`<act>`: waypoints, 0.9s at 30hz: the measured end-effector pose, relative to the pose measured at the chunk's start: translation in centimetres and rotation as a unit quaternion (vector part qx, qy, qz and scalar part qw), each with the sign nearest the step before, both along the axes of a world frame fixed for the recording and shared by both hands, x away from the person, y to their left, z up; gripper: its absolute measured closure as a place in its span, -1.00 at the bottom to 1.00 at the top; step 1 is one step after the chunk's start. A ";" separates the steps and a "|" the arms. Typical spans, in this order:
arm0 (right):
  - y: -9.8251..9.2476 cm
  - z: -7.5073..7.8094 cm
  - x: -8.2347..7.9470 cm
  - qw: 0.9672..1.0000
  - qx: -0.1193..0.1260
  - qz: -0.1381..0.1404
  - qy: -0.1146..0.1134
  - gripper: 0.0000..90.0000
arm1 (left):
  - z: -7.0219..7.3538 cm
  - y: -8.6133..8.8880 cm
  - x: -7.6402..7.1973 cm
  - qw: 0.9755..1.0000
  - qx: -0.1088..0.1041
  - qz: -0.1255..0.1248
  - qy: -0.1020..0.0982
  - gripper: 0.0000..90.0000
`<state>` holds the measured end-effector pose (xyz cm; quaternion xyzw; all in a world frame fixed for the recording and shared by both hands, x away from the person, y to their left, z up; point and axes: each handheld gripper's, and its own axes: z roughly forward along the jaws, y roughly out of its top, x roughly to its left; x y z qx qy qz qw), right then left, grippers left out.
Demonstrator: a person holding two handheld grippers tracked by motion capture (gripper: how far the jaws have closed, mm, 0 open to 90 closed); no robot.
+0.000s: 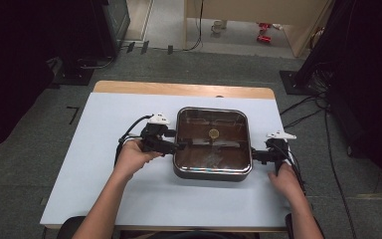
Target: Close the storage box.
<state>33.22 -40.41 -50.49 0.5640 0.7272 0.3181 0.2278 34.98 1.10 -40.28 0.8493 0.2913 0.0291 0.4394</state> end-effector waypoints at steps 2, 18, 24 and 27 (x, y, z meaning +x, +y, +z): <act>0.0 0.0 0.0 1.000 0.000 0.000 0.000 -0.84 | -0.1 0.5 -0.1 1.000 0.000 0.004 0.000 -0.23; 0.0 0.0 0.0 1.000 0.000 0.000 0.000 -0.84 | -2.0 4.3 -0.9 0.999 -0.003 0.051 -0.003 -0.25; 0.0 0.0 0.0 1.000 0.000 0.000 0.000 -0.84 | -3.2 5.3 -1.3 0.998 0.004 0.061 -0.007 -0.29; 0.0 0.0 0.0 1.000 0.000 0.000 0.001 -0.84 | -3.8 5.7 -1.5 0.998 0.012 0.067 -0.010 -0.32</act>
